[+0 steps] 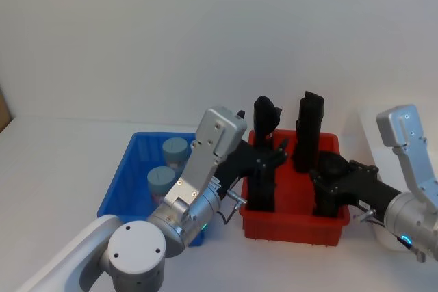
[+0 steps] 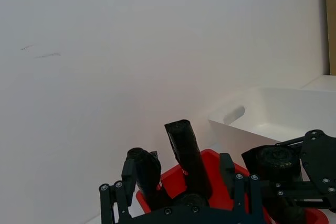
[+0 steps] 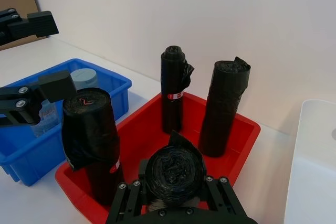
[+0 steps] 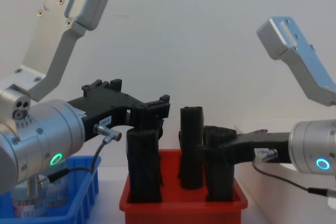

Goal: Pick the cotton swabs from the blue box and place them into the white box.

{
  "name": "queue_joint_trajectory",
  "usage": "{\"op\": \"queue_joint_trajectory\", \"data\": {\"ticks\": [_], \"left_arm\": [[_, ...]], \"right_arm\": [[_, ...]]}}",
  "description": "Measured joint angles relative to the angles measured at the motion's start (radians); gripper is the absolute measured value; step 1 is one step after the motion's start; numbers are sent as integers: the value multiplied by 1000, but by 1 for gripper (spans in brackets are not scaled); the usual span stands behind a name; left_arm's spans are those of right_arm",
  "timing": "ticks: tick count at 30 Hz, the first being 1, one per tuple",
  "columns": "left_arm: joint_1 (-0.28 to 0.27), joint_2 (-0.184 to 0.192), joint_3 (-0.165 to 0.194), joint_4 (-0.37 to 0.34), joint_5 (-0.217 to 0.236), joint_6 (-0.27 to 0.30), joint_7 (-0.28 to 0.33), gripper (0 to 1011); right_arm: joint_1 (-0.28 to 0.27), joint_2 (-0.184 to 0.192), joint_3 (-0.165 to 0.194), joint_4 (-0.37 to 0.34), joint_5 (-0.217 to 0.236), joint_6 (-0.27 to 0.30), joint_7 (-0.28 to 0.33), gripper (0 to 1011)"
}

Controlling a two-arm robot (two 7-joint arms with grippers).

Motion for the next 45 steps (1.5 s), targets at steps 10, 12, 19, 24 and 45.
{"op": "queue_joint_trajectory", "data": {"ticks": [10, 12, 19, 24, 45], "left_arm": [[0, 0, 0, 0, 0, 0, 0, 1002], [0, 0, 0, 0, 0, 0, 0, 1002], [0, 0, 0, 0, 0, 0, 0, 1002], [0, 0, 0, 0, 0, 0, 0, 1002], [0, 0, 0, 0, 0, 0, 0, 1002]], "right_arm": [[0, 0, 0, 0, 0, 0, 0, 487], [0, 0, 0, 0, 0, 0, 0, 487], [0, 0, 0, 0, 0, 0, 0, 487], [0, 0, 0, 0, 0, 0, 0, 487], [-9, 10, 18, -42, 59, -11, -19, 487]]}}
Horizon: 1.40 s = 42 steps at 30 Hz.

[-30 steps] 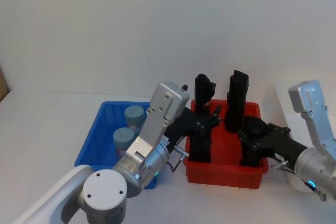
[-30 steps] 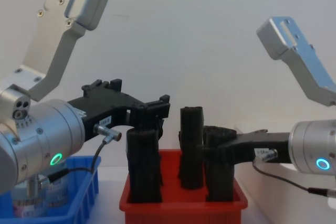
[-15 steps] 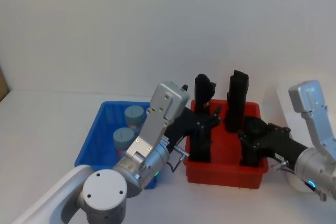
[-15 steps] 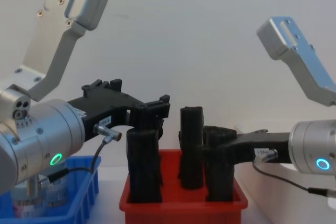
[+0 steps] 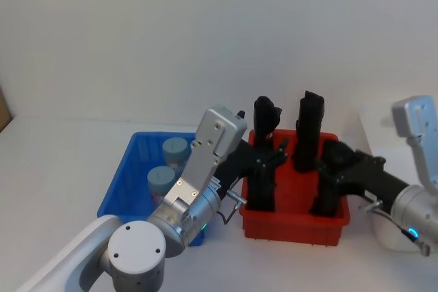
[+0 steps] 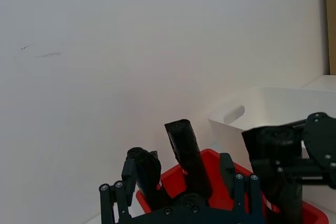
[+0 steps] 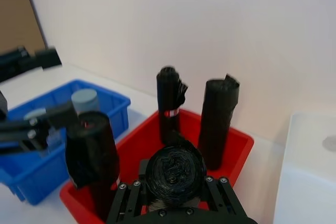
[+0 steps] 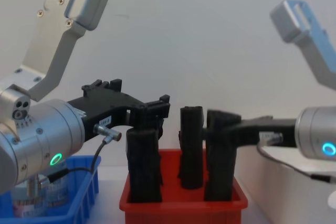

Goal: Pick the cotton swabs from the blue box and place them into the white box.

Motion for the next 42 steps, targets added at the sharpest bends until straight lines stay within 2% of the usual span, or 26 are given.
{"op": "queue_joint_trajectory", "data": {"ticks": [4, 5, 13, 14, 18, 22, 31, 35, 42], "left_arm": [[0, 0, 0, 0, 0, 0, 0, 1002], [0, 0, 0, 0, 0, 0, 0, 1002], [0, 0, 0, 0, 0, 0, 0, 1002], [0, 0, 0, 0, 0, 0, 0, 1002], [0, 0, 0, 0, 0, 0, 0, 1002], [0, 0, 0, 0, 0, 0, 0, 1002], [0, 0, 0, 0, 0, 0, 0, 1002], [0, 0, 0, 0, 0, 0, 0, 1002], [0, 0, 0, 0, 0, 0, 0, 1002]], "right_arm": [[-5, 6, 10, -22, 31, -11, -13, 487], [-11, 11, 19, -43, 54, -21, -24, 487], [-32, 33, 54, -123, 138, -71, -77, 487], [-32, 33, 54, -123, 138, -71, -77, 487], [-48, 51, 80, -181, 184, -119, -125, 487], [-59, 64, 98, -217, 204, -155, -161, 487], [-80, 91, 134, -275, 213, -225, -249, 487], [-90, 104, 150, -289, 198, -253, -298, 487], [-101, 116, 166, -294, 158, -267, -355, 487]]}}
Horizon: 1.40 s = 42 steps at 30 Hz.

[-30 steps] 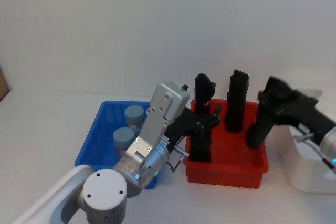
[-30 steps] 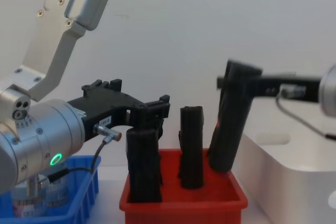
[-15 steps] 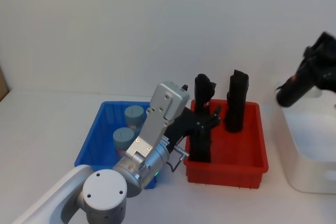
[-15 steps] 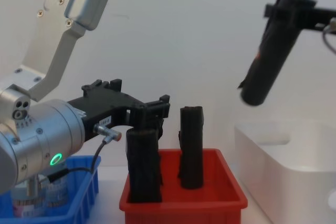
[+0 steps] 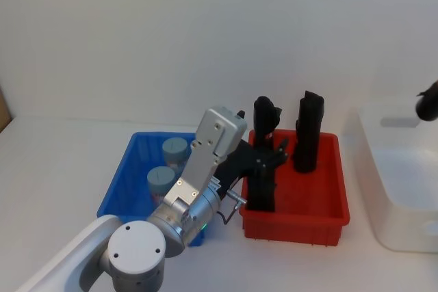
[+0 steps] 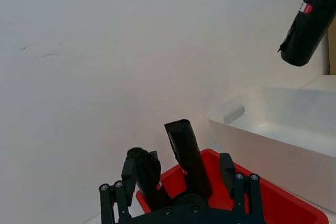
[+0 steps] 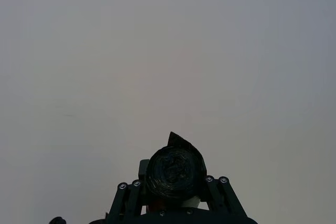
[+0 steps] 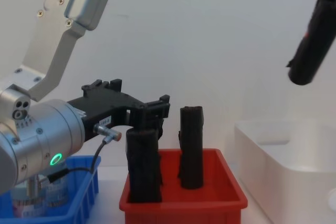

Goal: Pick the cotton swabs from the blue box and place them into the white box.

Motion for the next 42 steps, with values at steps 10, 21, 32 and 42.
{"op": "queue_joint_trajectory", "data": {"ticks": [10, 21, 32, 42], "left_arm": [[0, 0, 0, 0, 0, 0, 0, 1002], [0, 0, 0, 0, 0, 0, 0, 1002], [0, 0, 0, 0, 0, 0, 0, 1002], [21, 14, -4, -20, -8, 12, 27, 1002]], "right_arm": [[-3, -1, 5, 29, -38, 12, -32, 487], [1, -7, 5, 53, -58, 21, -44, 660], [2, -9, 4, 63, -67, 25, -48, 940], [3, -10, 4, 67, -70, 26, -50, 1002]]}}
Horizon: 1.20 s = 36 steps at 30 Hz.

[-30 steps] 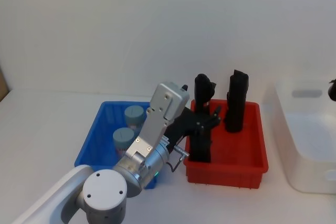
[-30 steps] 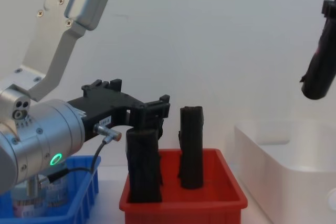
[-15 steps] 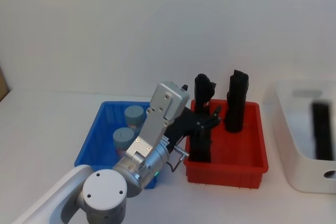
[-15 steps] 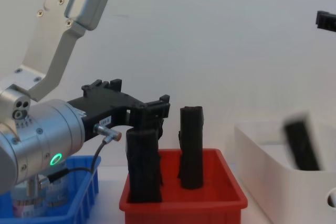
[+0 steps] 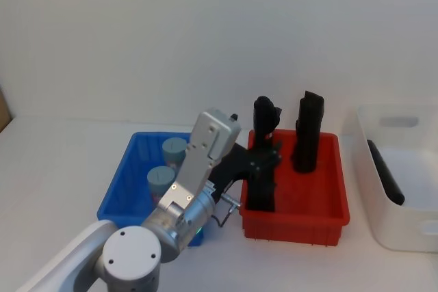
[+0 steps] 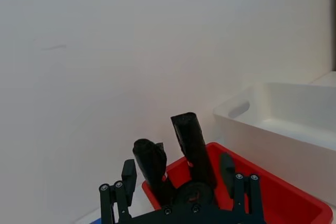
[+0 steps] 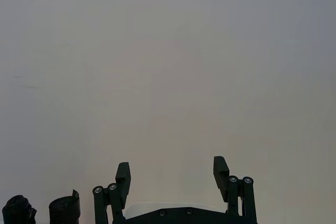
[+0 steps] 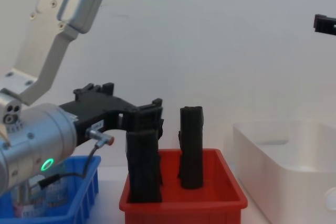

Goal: Pick the cotton swabs from the blue box and place them into the white box.

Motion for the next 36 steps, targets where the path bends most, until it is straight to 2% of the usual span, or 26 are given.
{"op": "queue_joint_trajectory", "data": {"ticks": [9, 12, 23, 30, 36], "left_arm": [[74, 48, -13, -67, -42, 28, 101, 1002], [117, 77, -20, -102, -69, 31, 161, 1002], [220, 145, -43, -173, -132, 1, 297, 1002], [237, 151, -52, -184, -141, -2, 315, 1002], [211, 131, -57, -160, -139, 17, 270, 1002]], "right_arm": [[0, -1, 0, 1, -1, 1, -1, 1002], [0, -1, 0, 2, -2, 1, -1, 1002], [0, -1, 0, 3, -2, 1, -1, 1002], [0, -1, 0, 3, -2, 1, -1, 1002], [0, -1, 0, 3, -2, 1, -1, 1002]]}}
